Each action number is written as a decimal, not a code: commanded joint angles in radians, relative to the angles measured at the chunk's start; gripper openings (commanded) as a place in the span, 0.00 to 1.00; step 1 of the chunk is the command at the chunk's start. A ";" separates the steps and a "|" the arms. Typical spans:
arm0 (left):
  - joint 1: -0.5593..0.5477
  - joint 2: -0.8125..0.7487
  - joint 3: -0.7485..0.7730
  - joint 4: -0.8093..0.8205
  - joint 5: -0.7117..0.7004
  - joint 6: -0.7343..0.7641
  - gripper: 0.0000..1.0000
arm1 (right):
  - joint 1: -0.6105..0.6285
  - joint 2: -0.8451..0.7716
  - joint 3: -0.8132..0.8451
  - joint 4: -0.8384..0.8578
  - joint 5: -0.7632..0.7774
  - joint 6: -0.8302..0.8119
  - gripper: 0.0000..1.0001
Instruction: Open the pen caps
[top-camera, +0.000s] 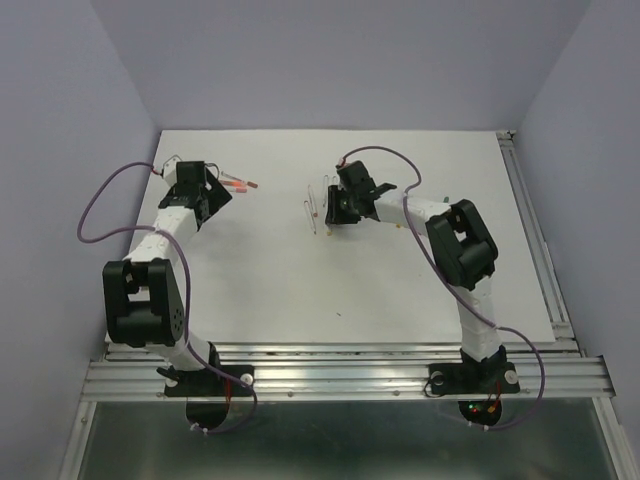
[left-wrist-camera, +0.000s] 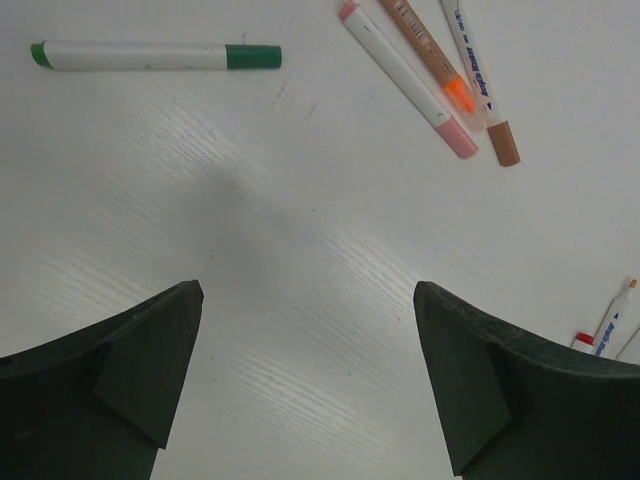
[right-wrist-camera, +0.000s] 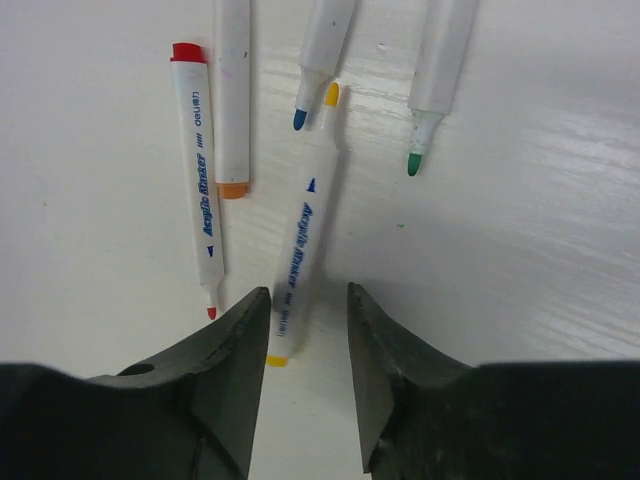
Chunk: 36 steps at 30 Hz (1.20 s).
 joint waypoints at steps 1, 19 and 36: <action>0.069 0.014 0.072 0.051 0.020 0.100 0.99 | 0.017 0.000 0.063 -0.029 0.002 -0.031 0.44; 0.152 0.333 0.371 0.005 0.223 0.817 0.98 | 0.019 -0.289 -0.131 -0.154 0.060 -0.132 1.00; 0.166 0.546 0.555 -0.213 0.267 1.026 0.95 | 0.019 -0.325 -0.150 -0.175 0.105 -0.152 1.00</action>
